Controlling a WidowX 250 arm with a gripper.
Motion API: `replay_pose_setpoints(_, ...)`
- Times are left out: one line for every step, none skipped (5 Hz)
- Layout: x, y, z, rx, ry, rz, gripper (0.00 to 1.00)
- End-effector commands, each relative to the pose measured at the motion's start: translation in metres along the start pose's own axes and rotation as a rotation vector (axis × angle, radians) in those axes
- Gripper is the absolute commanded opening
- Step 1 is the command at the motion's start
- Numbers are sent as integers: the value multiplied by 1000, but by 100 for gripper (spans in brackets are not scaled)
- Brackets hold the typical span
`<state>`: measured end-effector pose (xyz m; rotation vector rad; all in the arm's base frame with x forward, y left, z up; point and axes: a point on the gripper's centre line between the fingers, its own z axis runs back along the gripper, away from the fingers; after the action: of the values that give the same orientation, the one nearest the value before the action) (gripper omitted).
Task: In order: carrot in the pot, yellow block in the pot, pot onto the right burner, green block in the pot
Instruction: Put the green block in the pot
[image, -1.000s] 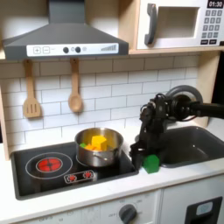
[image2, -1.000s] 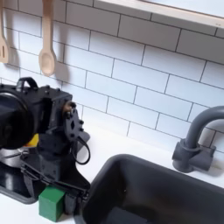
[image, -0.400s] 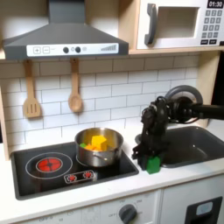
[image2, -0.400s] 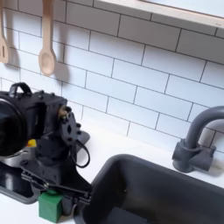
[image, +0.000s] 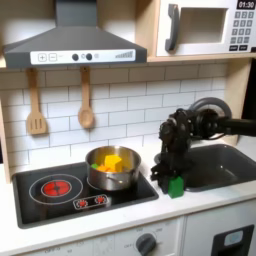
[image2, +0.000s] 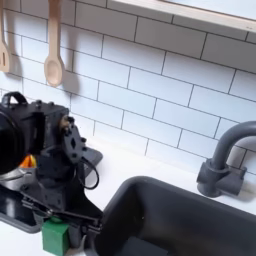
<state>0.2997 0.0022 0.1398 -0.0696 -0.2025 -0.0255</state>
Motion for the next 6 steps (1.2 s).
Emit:
replay_pose_setpoints(10,-7,8,-25,-36,1,0)
replay_pose_setpoints(21,-14,6,-40,-54,-9,0)
replay_pose_setpoints(29,-24,5,-61,-72,-14,0)
replay_pose_setpoints(34,-34,-5,-91,-68,-9,0)
replay_pose_setpoints(36,-43,-17,-117,-65,16,0)
replay_pose_setpoints(44,-43,-17,-109,-87,8,0)
